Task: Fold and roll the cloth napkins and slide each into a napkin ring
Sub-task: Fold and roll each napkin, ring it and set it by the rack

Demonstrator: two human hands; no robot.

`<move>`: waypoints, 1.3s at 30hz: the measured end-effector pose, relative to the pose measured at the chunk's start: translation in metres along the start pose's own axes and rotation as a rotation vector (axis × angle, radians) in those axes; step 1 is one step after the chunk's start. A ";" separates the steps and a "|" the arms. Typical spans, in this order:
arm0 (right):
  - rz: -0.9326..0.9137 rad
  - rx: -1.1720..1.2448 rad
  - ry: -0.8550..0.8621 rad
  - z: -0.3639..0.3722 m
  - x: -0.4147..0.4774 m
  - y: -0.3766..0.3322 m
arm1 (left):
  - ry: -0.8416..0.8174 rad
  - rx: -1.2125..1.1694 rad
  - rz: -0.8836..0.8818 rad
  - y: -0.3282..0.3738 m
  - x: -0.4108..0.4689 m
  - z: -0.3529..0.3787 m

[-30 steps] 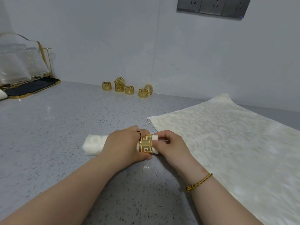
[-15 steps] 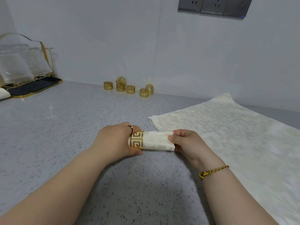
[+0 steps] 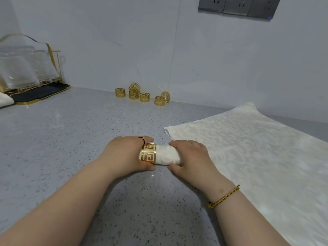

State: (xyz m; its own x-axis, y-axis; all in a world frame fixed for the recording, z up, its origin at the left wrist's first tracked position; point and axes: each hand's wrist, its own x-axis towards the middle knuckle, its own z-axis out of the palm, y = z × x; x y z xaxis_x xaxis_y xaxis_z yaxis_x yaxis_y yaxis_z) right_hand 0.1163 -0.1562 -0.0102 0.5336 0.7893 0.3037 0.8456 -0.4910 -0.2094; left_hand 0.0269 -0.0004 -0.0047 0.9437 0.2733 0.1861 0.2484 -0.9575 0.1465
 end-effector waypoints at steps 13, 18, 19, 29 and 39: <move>0.006 0.063 -0.010 0.004 0.001 0.006 | -0.182 -0.434 -0.102 -0.045 -0.009 -0.016; 0.013 0.112 -0.023 0.003 0.002 0.006 | -0.169 -0.626 -0.094 -0.054 -0.008 -0.014; 0.017 0.103 -0.023 0.003 0.001 0.005 | -0.182 -0.671 -0.103 -0.055 -0.009 -0.016; -0.104 -0.015 0.019 0.005 0.004 -0.025 | -0.224 -0.780 -0.113 -0.058 -0.009 -0.017; -0.139 -0.058 0.156 0.019 0.006 -0.027 | -0.219 -0.779 -0.097 -0.055 -0.007 -0.016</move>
State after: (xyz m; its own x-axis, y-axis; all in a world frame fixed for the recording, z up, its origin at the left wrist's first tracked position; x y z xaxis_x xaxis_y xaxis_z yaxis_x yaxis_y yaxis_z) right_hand 0.0968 -0.1311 -0.0201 0.4039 0.7866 0.4671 0.9084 -0.4051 -0.1033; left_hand 0.0028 0.0514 0.0019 0.9671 0.2505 -0.0447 0.1845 -0.5693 0.8011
